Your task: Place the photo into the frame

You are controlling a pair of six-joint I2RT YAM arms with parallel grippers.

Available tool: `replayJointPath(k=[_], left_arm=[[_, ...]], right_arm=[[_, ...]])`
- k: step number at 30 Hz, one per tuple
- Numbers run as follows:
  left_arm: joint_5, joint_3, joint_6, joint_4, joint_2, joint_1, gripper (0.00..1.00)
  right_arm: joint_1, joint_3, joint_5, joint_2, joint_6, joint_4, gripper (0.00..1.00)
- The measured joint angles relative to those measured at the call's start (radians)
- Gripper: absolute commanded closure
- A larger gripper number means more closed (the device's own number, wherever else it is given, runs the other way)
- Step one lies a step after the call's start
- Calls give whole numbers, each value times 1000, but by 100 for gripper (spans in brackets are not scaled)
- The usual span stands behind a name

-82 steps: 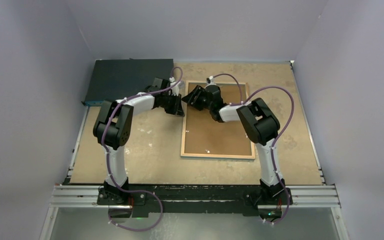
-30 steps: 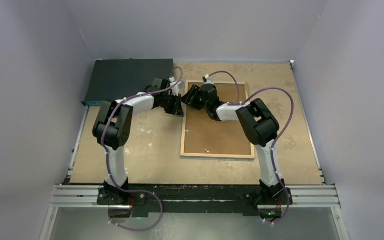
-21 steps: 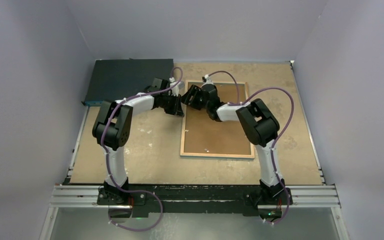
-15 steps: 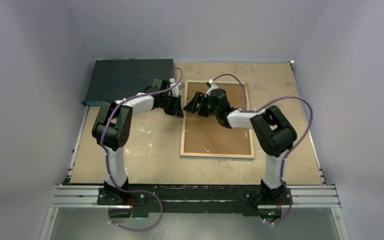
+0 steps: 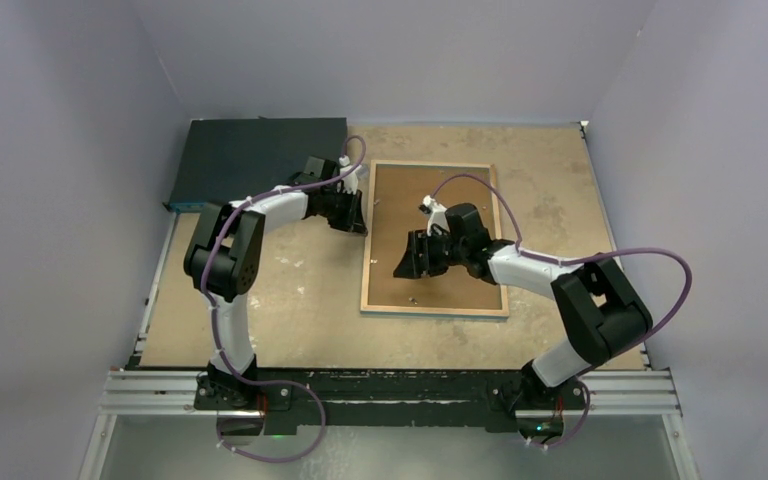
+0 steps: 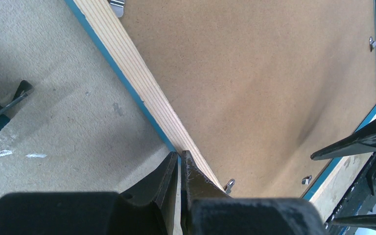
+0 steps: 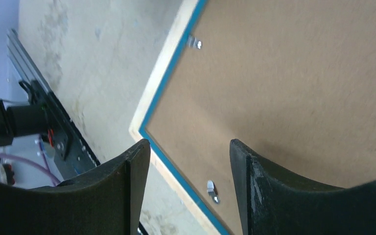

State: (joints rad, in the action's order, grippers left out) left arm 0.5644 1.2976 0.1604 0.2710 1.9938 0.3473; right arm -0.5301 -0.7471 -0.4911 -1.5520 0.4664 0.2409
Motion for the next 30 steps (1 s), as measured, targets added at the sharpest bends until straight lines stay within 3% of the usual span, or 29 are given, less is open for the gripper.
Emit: replayJointPath(k=[9, 30], left_arm=[[0, 0, -6, 2, -1, 0, 96], [-1, 0, -7, 3, -1, 1, 98]], right_arm=[[0, 10, -60, 0, -89, -118, 38], [-9, 50, -134, 4, -129, -188, 44]])
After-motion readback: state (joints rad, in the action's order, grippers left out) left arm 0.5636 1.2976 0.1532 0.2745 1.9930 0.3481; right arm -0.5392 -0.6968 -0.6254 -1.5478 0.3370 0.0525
